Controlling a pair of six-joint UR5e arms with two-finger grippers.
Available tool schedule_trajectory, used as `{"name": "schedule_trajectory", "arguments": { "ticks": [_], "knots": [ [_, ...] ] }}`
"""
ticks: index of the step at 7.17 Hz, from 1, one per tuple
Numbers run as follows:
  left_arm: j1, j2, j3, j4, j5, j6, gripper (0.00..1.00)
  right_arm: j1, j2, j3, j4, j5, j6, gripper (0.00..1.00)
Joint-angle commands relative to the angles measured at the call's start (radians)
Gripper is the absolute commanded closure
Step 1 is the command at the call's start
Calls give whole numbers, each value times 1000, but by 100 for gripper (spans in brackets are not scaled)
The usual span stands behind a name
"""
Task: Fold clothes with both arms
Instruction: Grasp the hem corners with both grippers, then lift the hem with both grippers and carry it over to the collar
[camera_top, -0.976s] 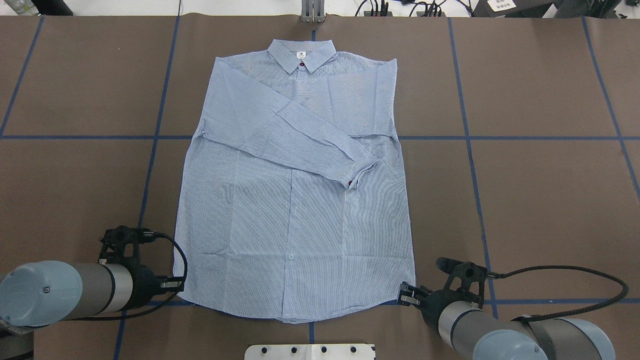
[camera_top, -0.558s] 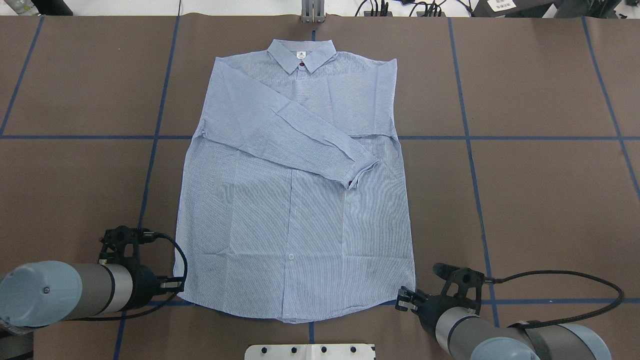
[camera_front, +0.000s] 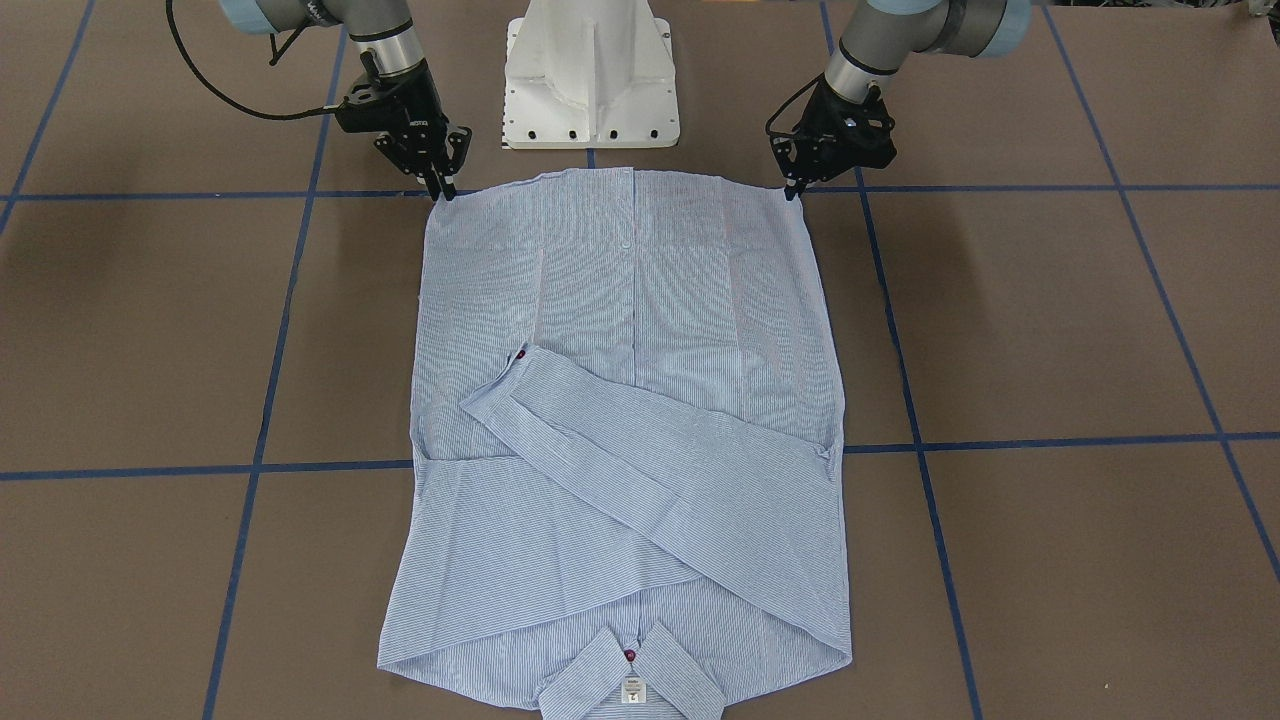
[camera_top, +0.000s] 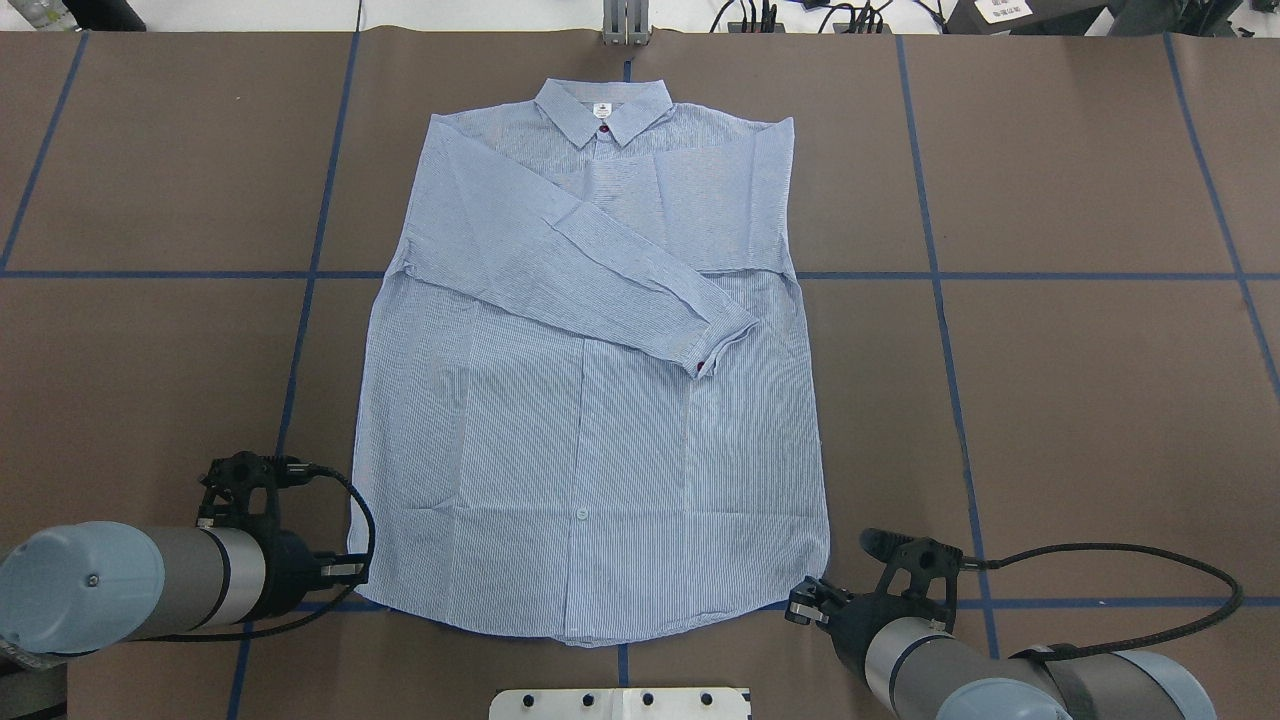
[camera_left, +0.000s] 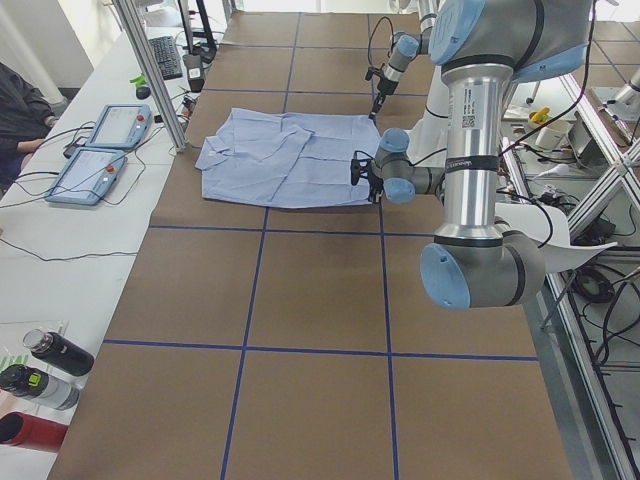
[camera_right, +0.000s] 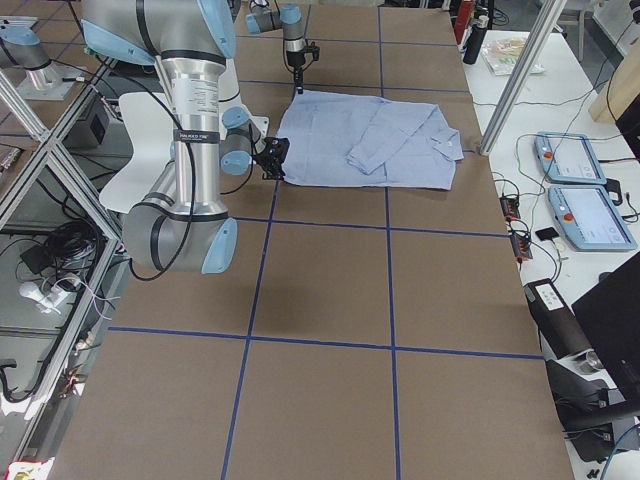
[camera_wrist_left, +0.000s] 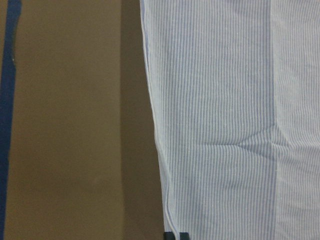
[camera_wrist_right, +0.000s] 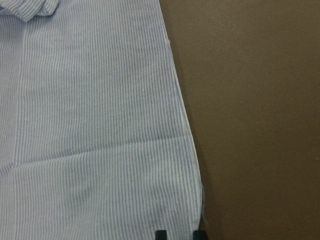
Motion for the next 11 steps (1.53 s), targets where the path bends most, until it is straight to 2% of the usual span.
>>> {"name": "schedule_trajectory", "arguments": {
  "ticks": [1, 3, 5, 6, 7, 9, 11],
  "knots": [
    [-1, 1, -7, 0, 0, 0, 100, 1, 4, 1, 0, 0, 0, 88],
    [1, 1, -10, 0, 0, 0, 100, 4, 1, 1, 0, 0, -2, 98],
    [1, 1, -29, 2, -5, 0, 100, 11, -2, 22, -2, 2, -2, 100],
    [-1, 4, -68, 2, -12, 0, 100, 14, -16, 68, -12, 6, -3, 100],
    [-1, 6, -141, 35, -41, 0, 100, 14, -22, 155, -103, 24, -3, 100],
    [-2, -11, -343, 193, -168, -2, 100, 16, -19, 383, -356, 159, 0, 100],
    [2, -32, -396, 213, -241, -70, 100, 46, -11, 547, -535, 300, 0, 100]
  ]
}}
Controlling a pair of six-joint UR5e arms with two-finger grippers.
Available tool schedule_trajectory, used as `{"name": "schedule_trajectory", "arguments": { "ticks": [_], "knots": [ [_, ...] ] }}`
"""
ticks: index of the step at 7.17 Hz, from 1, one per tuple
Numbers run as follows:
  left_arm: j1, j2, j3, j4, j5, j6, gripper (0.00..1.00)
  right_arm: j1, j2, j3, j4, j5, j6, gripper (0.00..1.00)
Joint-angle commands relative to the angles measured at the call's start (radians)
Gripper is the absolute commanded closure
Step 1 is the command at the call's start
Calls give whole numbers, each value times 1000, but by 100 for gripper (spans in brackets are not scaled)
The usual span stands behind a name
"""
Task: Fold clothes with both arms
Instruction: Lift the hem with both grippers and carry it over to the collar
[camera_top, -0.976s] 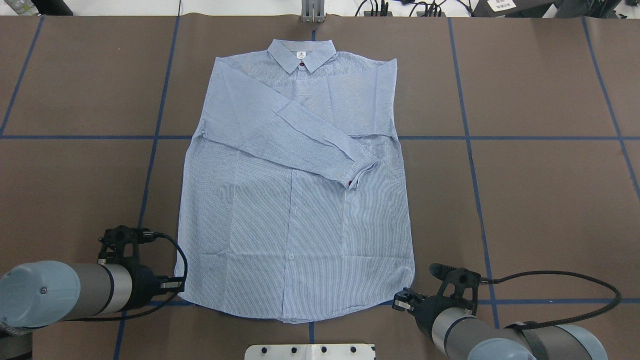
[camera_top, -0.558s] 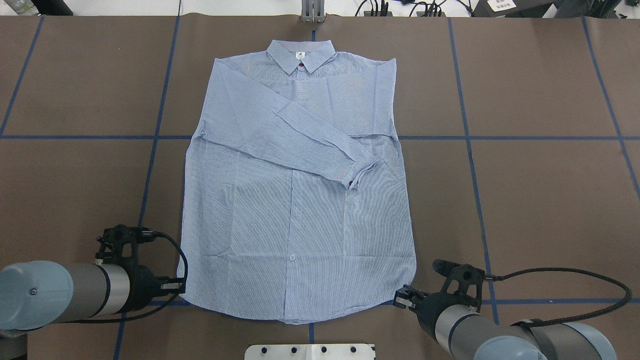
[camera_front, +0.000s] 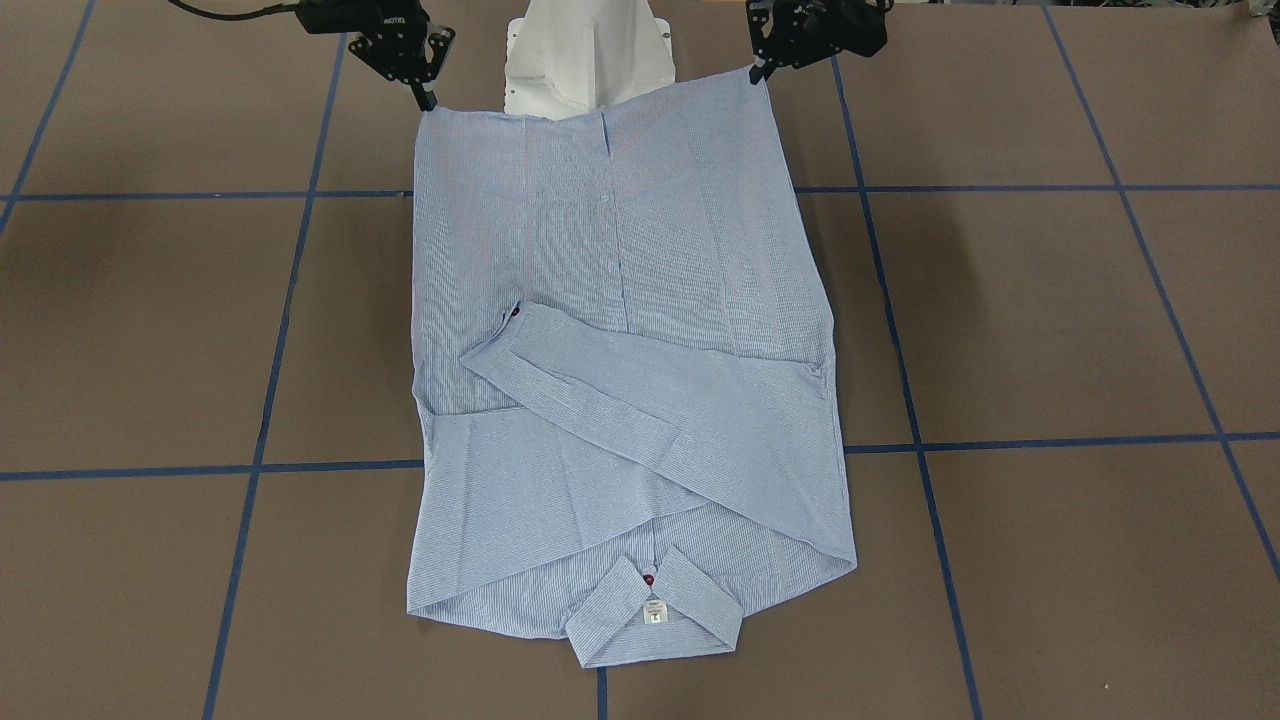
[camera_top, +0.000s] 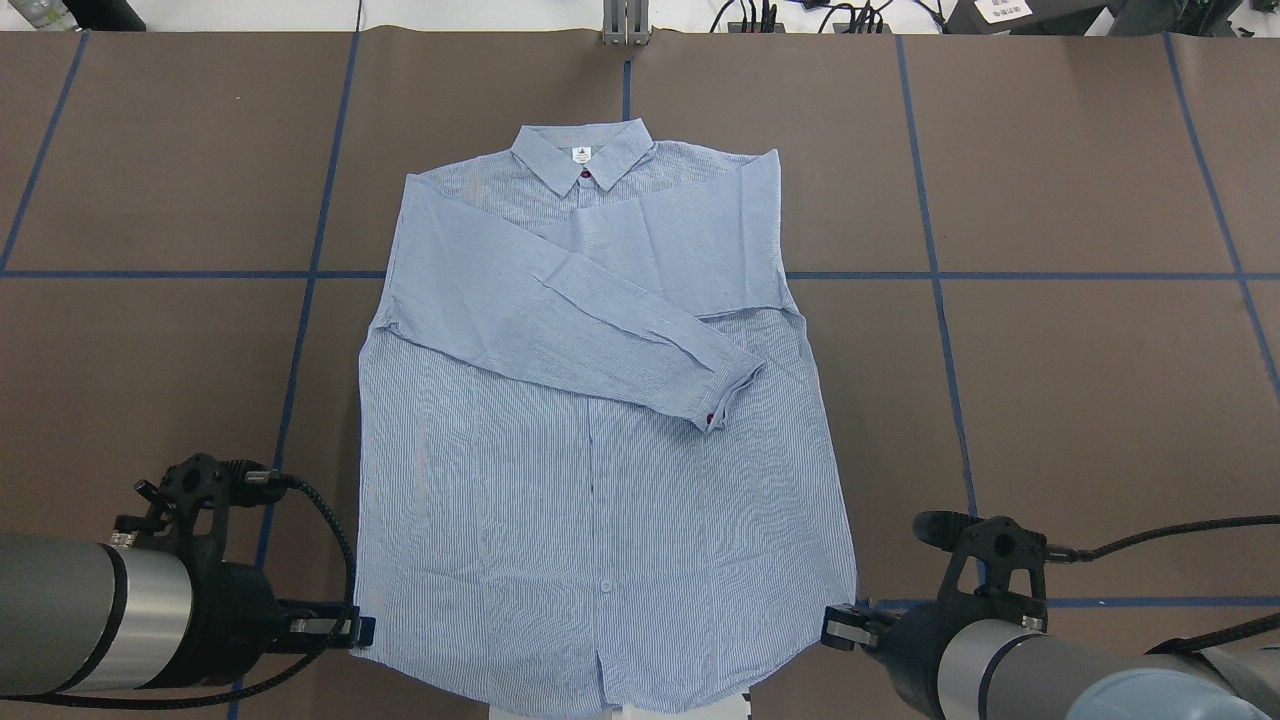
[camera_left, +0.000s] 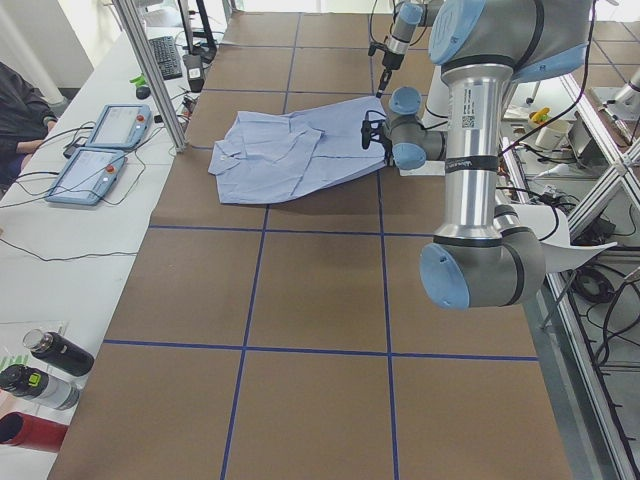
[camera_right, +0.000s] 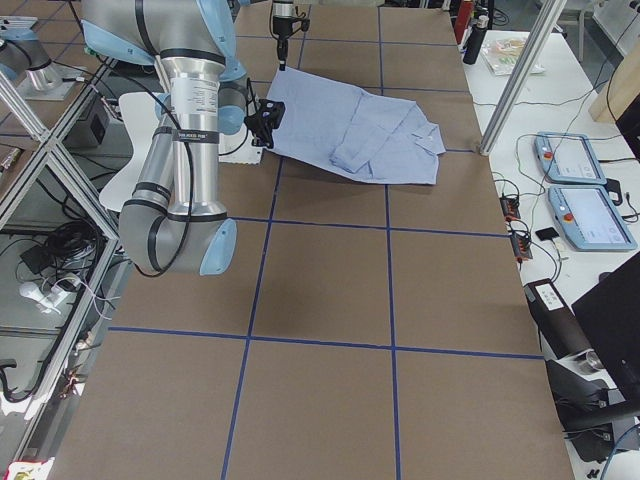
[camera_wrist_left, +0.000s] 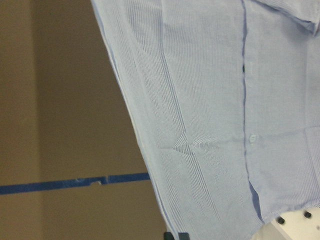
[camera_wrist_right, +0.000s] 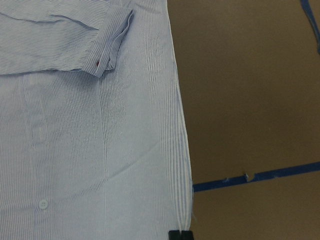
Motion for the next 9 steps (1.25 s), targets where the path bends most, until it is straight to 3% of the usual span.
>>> {"name": "schedule_trajectory", "arguments": {
  "ticks": [1, 4, 6, 9],
  "knots": [
    [3, -15, -68, 19, -67, -72, 100, 38, 22, 138, -153, 136, -1, 100],
    [-62, -76, -41, 146, -107, -63, 100, 229, 96, 95, -193, 192, -79, 100],
    [-238, -252, 158, 176, -106, -61, 100, 400, 254, -89, -195, 197, -227, 100],
    [-481, -313, 254, 182, -107, 107, 100, 571, 364, -250, -186, 227, -362, 100]
  ]
}}
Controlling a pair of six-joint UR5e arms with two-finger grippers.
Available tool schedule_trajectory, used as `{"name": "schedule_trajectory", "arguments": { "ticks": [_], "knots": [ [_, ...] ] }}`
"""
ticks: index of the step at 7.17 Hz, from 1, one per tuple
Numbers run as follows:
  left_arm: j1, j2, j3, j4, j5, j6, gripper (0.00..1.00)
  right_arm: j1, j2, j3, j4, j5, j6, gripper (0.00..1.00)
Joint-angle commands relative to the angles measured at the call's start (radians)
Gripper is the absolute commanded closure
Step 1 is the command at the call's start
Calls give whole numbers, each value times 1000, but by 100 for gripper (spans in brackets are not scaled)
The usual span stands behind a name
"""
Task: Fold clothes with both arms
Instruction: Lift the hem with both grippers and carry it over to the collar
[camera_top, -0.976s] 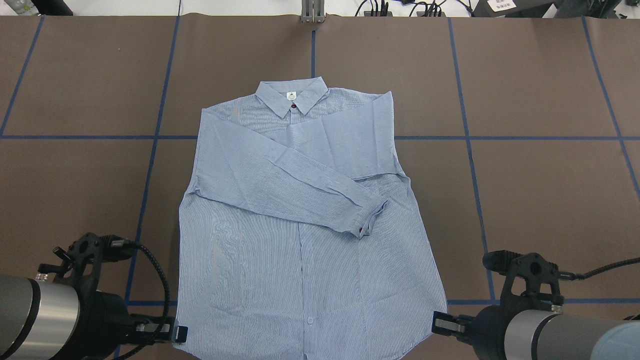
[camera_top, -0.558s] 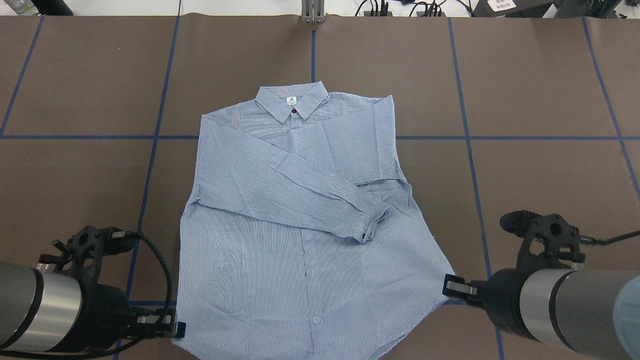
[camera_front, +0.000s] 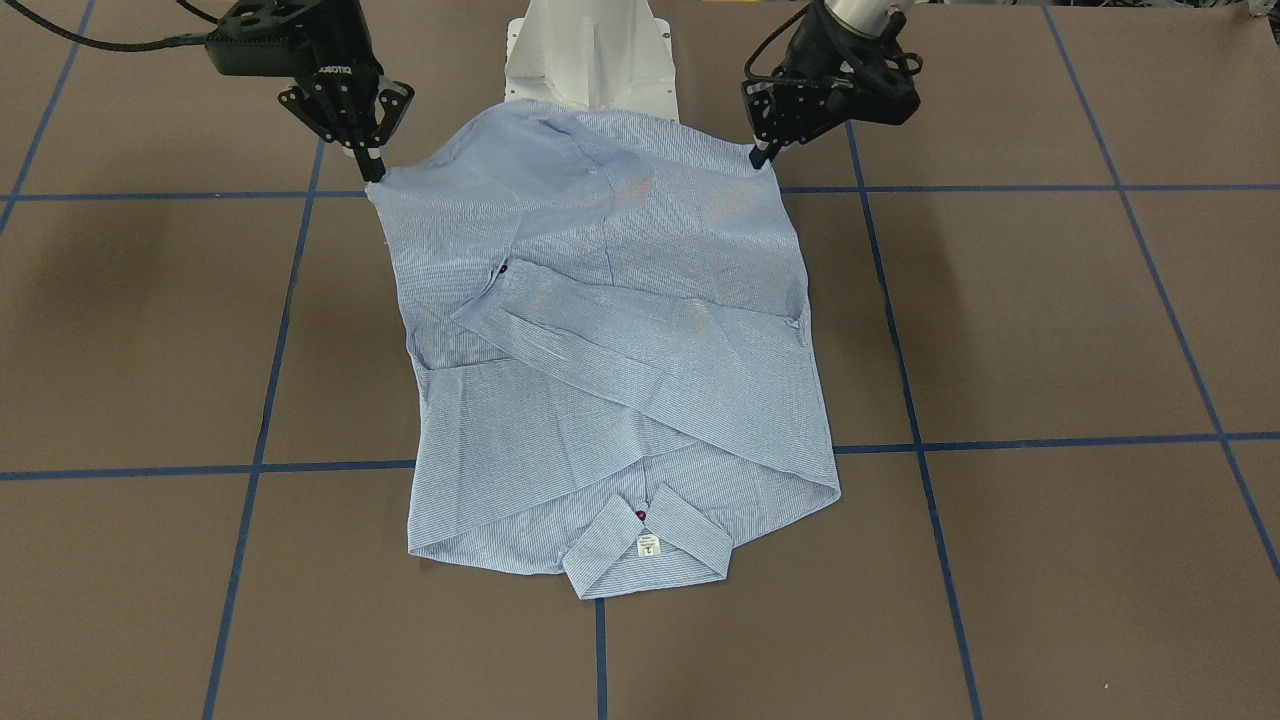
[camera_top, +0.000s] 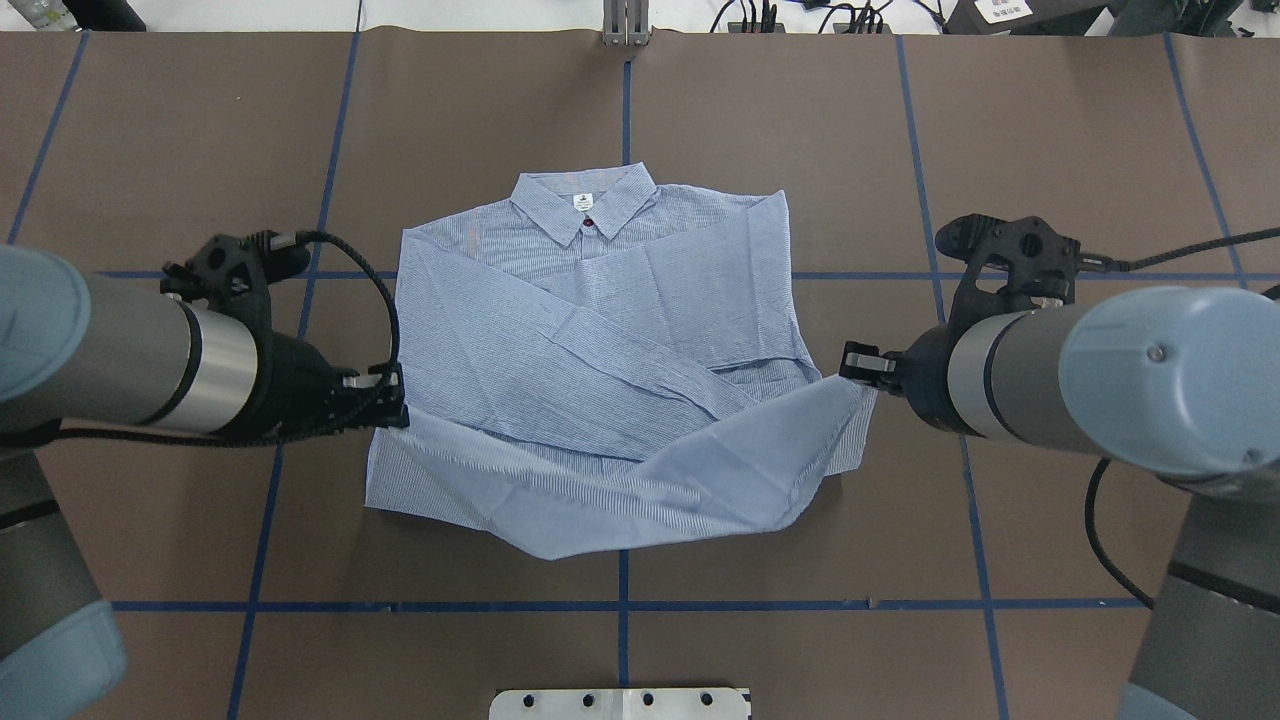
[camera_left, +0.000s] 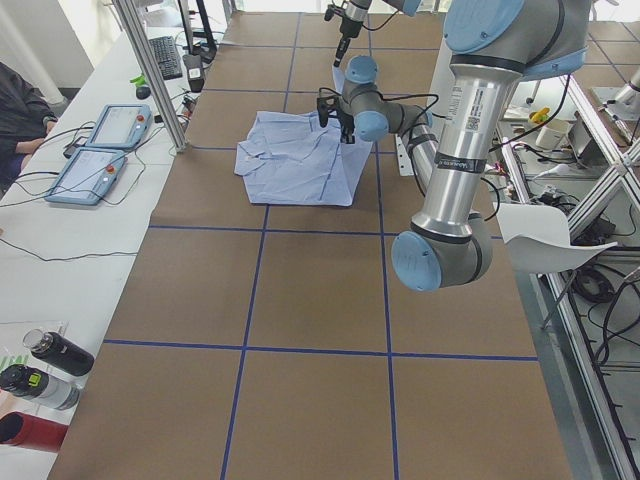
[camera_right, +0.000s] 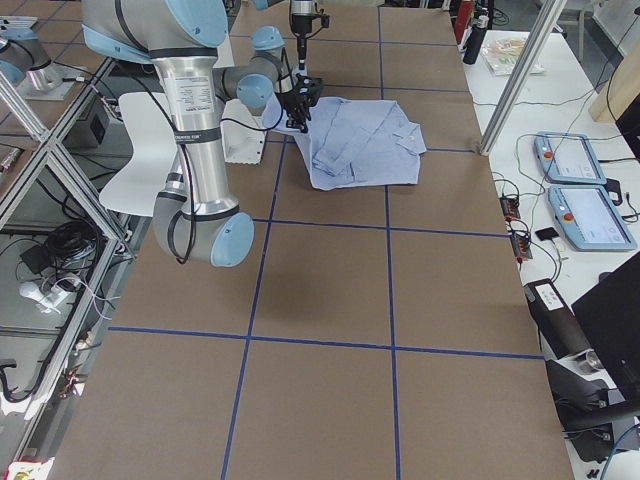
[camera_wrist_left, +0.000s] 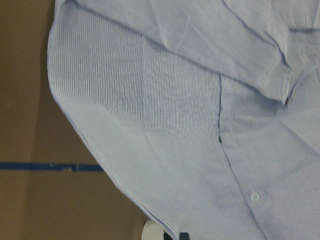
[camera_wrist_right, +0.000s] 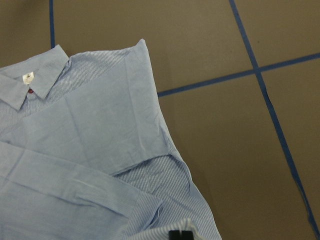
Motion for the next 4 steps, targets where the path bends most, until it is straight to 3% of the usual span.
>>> {"name": "schedule_trajectory", "arguments": {
  "ticks": [1, 4],
  "knots": [
    [-159, -33, 76, 4, -2, 110, 100, 87, 108, -163, 6, 12, -39, 100],
    [-183, -174, 363, -18, 76, 173, 100, 154, 220, -422, 52, 6, -158, 100]
  ]
}}
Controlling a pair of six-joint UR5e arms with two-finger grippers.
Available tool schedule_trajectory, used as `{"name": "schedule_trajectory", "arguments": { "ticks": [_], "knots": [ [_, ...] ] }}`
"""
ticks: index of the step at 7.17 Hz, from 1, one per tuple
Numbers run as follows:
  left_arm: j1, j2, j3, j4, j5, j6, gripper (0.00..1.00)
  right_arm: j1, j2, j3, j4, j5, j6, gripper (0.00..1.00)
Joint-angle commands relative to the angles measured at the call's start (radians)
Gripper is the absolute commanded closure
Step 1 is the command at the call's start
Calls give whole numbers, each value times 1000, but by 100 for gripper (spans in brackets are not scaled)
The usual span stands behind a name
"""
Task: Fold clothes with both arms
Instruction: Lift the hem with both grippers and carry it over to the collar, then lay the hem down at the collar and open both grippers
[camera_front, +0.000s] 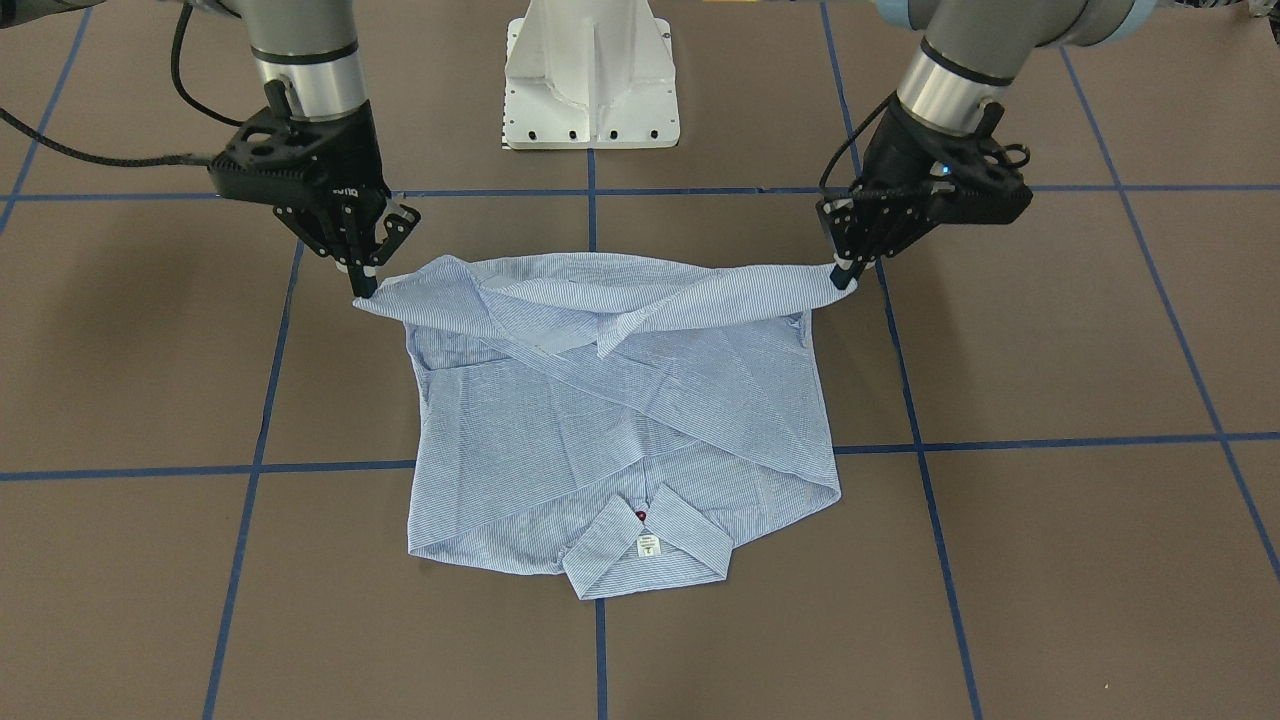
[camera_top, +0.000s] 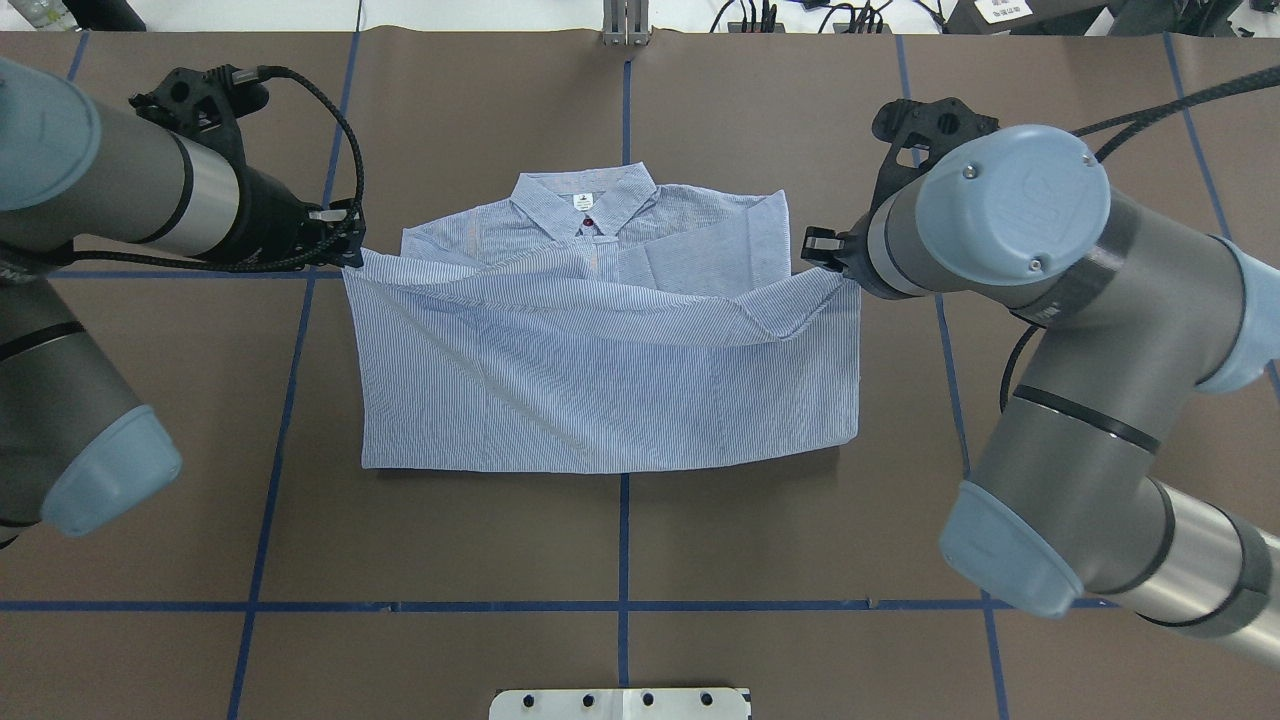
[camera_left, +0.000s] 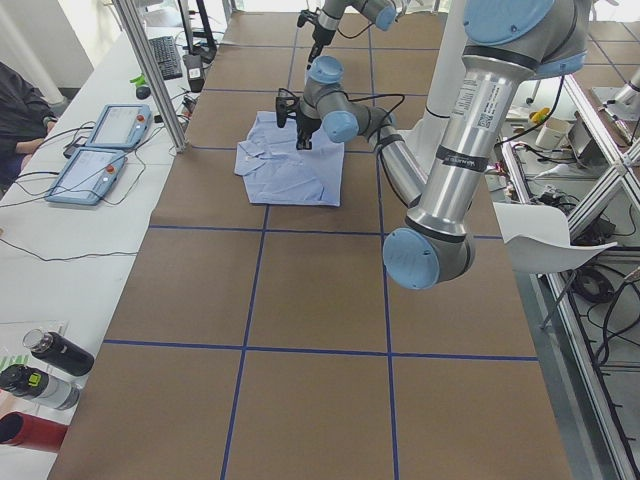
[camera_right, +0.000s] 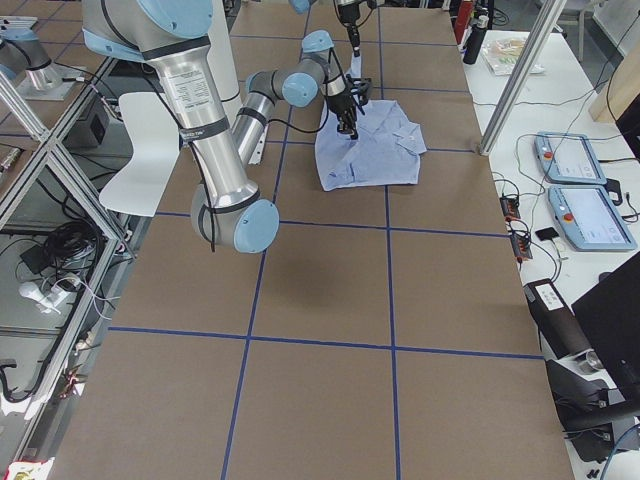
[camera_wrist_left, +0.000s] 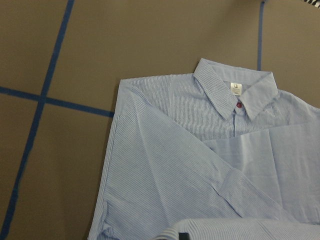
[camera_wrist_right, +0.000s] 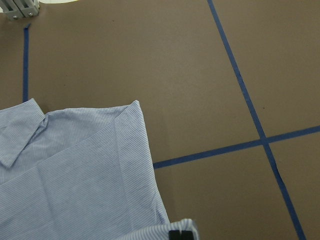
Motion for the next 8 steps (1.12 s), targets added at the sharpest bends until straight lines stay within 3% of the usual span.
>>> {"name": "schedule_trajectory", "arguments": {
  "ticks": [1, 2, 4, 6, 8],
  "knots": [
    [-4, -80, 201, -44, 50, 46, 100, 27, 49, -229, 178, -3, -43, 100],
    [-1, -92, 290, -124, 72, 47, 100, 38, 63, -330, 303, -2, -46, 100],
    [2, -159, 462, -255, 78, 53, 100, 62, 139, -452, 335, 7, -86, 100],
    [-6, -155, 482, -285, 76, 197, 100, 96, 163, -519, 411, 50, -112, 100],
    [-42, -158, 475, -285, 46, 234, 100, 171, 202, -530, 412, 142, -147, 100]
  ]
}}
